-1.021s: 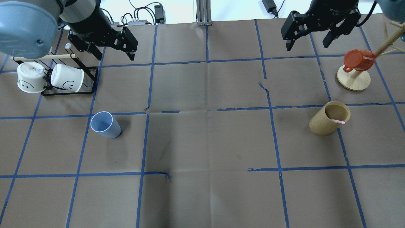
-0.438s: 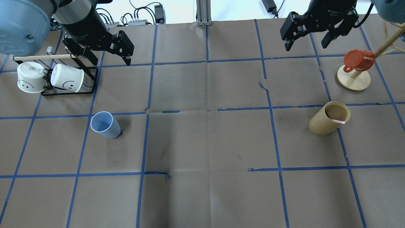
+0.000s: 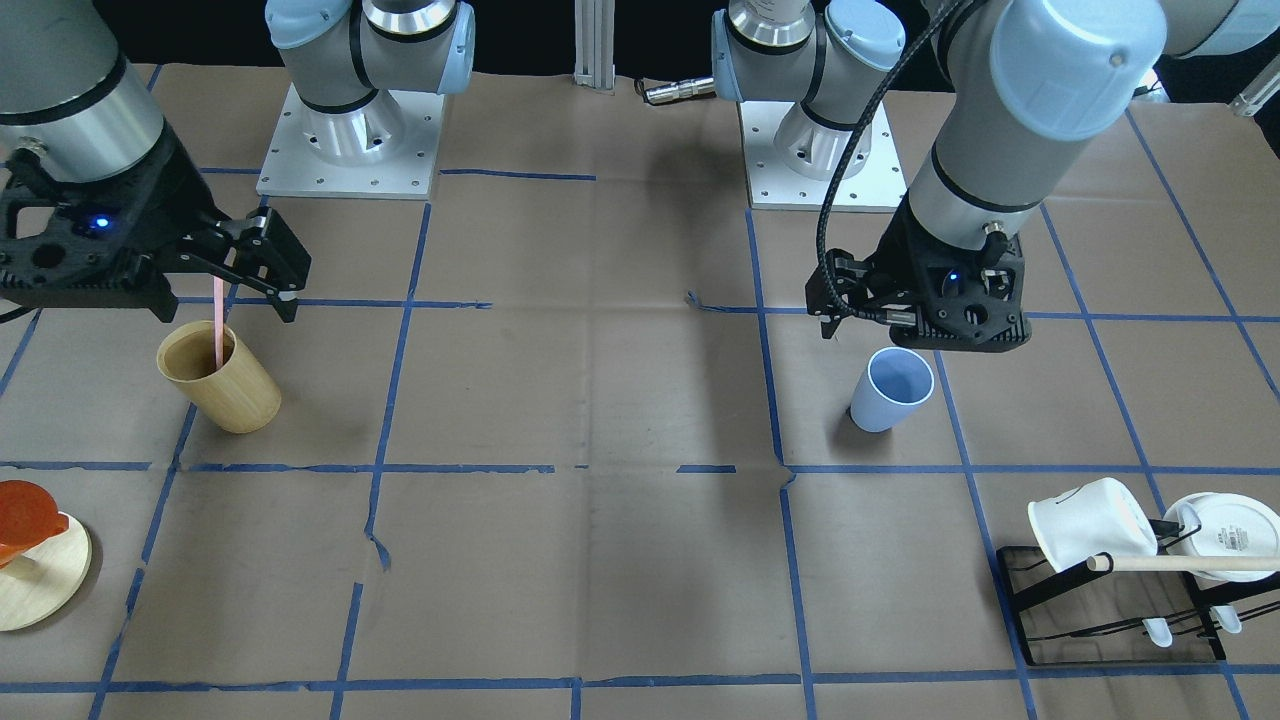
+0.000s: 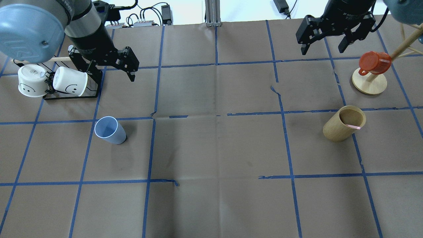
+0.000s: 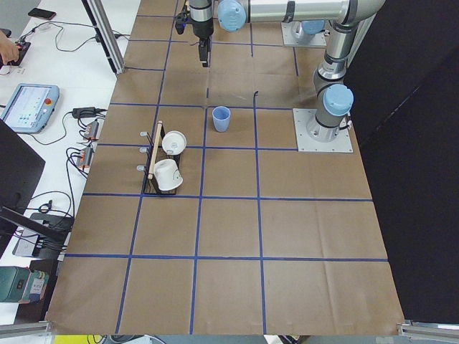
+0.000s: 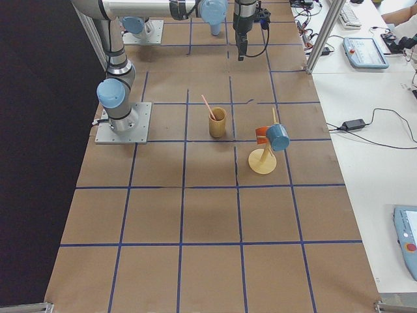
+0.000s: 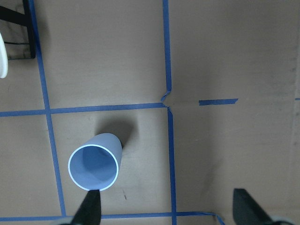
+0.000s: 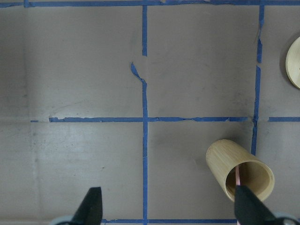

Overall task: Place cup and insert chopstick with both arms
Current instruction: 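Lower the left gripper toward the blue cup while the right nears the bamboo cup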

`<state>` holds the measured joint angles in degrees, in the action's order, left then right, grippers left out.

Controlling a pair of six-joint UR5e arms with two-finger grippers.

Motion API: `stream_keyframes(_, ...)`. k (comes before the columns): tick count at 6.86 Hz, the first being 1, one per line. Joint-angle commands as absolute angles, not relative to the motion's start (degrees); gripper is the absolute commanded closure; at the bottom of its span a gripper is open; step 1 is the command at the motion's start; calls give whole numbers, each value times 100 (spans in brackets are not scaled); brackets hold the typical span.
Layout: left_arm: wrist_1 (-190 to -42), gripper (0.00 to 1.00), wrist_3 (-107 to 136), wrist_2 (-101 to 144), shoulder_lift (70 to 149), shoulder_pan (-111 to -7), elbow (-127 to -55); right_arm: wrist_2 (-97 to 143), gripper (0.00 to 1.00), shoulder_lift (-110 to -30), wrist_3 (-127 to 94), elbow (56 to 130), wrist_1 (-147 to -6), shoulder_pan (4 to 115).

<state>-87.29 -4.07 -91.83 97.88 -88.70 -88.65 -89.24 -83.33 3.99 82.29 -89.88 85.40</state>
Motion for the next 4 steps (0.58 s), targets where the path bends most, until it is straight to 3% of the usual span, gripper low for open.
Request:
stream_keyframes(1, -8456, 0, -448, -9167, 9817, -8711, -9323, -8921, 0, -8341, 282, 8636, -8982, 8167)
stream_keyframes(4, -7992, 0, -1028, -9158, 9861, -8402, -9921, -8877, 0, -8341, -554, 9553, -9332, 7305)
